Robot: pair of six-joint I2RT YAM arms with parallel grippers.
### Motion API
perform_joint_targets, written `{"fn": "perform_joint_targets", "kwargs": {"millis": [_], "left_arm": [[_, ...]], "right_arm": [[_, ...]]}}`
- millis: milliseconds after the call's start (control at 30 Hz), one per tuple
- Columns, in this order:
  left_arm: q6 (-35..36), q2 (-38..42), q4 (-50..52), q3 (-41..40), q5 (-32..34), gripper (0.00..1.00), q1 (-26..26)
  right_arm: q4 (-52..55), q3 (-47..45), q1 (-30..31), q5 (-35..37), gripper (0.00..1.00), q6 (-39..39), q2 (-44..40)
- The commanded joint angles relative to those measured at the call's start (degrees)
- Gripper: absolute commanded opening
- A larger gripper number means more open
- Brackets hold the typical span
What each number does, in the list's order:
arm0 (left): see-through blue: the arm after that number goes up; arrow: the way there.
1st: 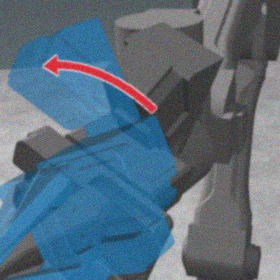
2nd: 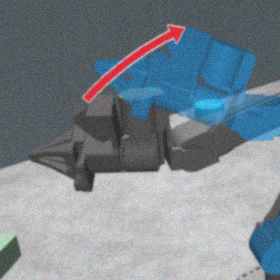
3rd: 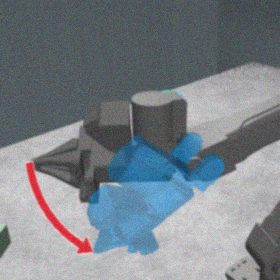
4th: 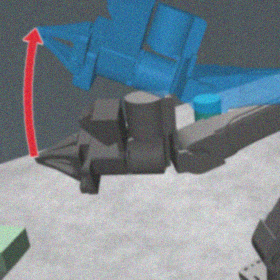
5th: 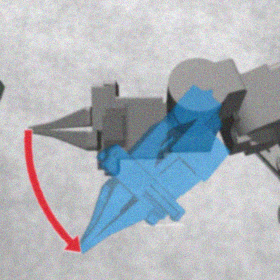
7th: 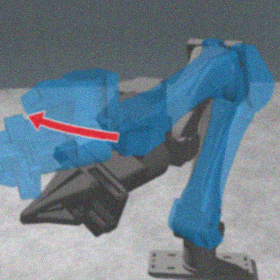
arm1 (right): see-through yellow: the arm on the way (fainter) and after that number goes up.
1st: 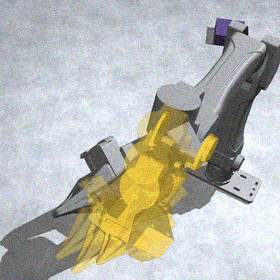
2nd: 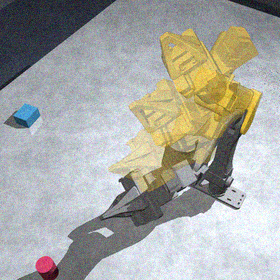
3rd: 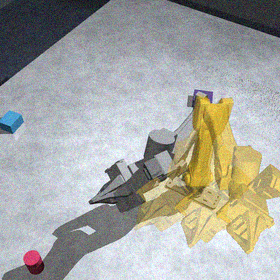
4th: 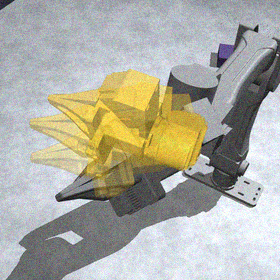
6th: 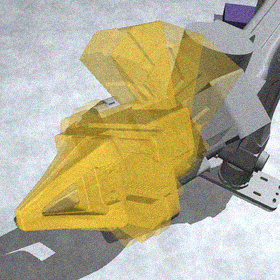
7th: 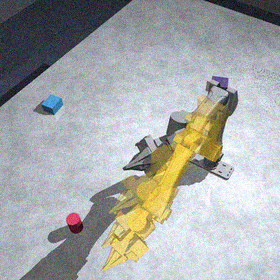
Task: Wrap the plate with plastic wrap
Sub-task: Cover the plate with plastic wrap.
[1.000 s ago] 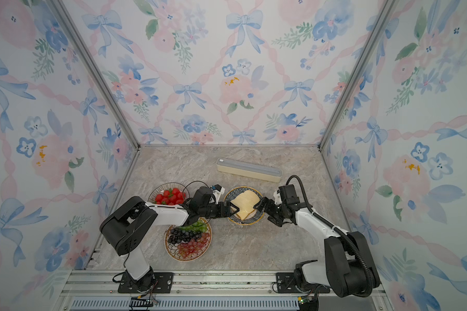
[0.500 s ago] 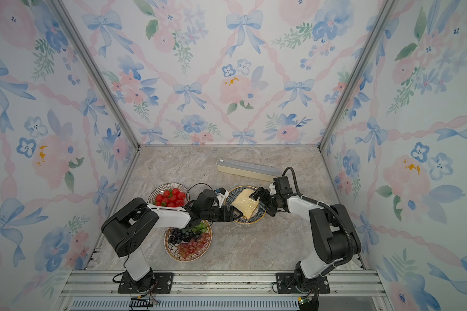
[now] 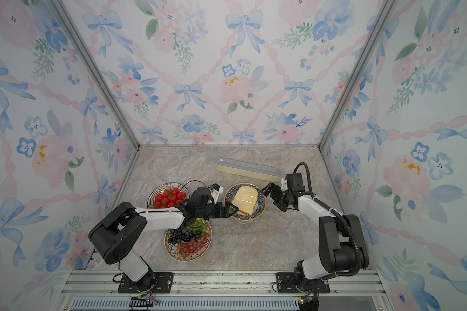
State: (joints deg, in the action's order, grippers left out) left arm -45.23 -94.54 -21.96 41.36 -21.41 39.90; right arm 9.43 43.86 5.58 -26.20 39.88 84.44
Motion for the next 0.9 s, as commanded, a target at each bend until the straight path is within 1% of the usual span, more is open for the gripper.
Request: {"fn": "perform_joint_targets", "kwargs": {"millis": [0, 100, 200, 400, 533, 700, 767, 867], "left_arm": [[5.66, 1.0, 6.17, 2.62, 4.07, 0.97, -1.62], [6.65, -1.63, 6.21, 4.51, 1.93, 0.96, -3.78], [7.84, -4.65, 6.31, 6.73, 1.46, 0.96, -4.82], [9.0, -9.54, 6.31, 12.24, -3.79, 0.94, -3.72], [8.63, -8.97, 6.31, 12.65, -5.36, 0.94, -1.77], [7.48, -7.45, 6.31, 10.71, -5.93, 0.94, 1.28], [7.16, -6.54, 6.31, 9.61, -4.6, 0.94, 1.7], [7.29, -4.61, 6.53, 7.68, -1.1, 0.95, 0.82]], "right_arm": [[1.0, -3.86, 1.27, -1.84, 0.97, 1.19, -1.56], [-1.36, -4.98, 4.09, -1.95, 0.97, 4.11, -1.4], [-3.26, -4.53, 7.22, -1.32, 0.97, 6.59, -0.6], [-5.34, -1.39, 8.74, -0.82, 0.97, 9.03, 2.36], [-4.66, 3.31, 8.63, -1.33, 0.97, 8.15, 5.78], [-2.26, 8.57, 8.24, -0.57, 0.97, 6.17, 10.06], [0.23, 9.77, 7.67, 1.94, 0.97, 4.31, 11.84], [4.52, 9.53, 6.17, 7.67, 0.97, 1.25, 9.05]]}}
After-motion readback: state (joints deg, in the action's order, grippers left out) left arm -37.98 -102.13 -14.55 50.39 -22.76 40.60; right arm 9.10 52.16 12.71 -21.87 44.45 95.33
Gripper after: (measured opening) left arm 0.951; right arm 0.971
